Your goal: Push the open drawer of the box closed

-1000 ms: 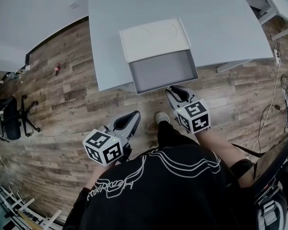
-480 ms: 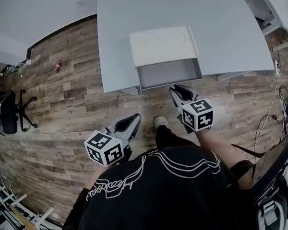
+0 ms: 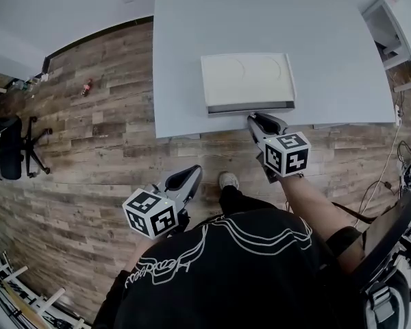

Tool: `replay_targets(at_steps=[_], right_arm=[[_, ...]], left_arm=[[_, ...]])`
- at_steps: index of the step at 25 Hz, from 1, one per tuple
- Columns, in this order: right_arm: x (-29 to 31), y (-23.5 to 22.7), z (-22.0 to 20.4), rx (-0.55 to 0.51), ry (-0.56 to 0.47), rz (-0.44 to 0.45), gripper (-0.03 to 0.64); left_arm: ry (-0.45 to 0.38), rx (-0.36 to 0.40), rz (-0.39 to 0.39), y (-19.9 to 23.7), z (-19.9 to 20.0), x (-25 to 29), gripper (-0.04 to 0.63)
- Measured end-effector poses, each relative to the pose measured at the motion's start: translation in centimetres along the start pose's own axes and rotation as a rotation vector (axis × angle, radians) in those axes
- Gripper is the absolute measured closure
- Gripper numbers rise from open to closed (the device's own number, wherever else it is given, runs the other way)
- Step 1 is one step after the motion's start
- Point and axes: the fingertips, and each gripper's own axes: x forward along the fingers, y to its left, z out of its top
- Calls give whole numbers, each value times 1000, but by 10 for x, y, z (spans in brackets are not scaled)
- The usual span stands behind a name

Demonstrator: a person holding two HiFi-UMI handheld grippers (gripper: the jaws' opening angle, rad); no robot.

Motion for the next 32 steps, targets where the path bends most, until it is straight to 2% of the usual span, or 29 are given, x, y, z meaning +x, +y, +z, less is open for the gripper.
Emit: replay_targets(at_steps=[8, 14, 19, 25, 30, 32], right_arm=[[14, -9, 11, -23, 19, -16, 543], [16, -8, 13, -54, 18, -35, 543], [6, -6, 10, -114, 3, -109, 543], [-47, 41, -6, -168, -36, -61, 543], [-123, 109, 10, -216, -208, 21, 546], [-157, 138, 13, -183, -273, 76, 576]], left_arm=[[-48, -31, 27, 11, 6, -5, 588], [-32, -26, 49, 20, 2, -14, 588], [-39, 12, 7, 5, 2, -20, 588], [8, 108, -56, -34, -17, -32, 588], [-24, 205, -135, -75, -11, -58, 588], [-50, 240, -168, -99, -12, -73, 588]])
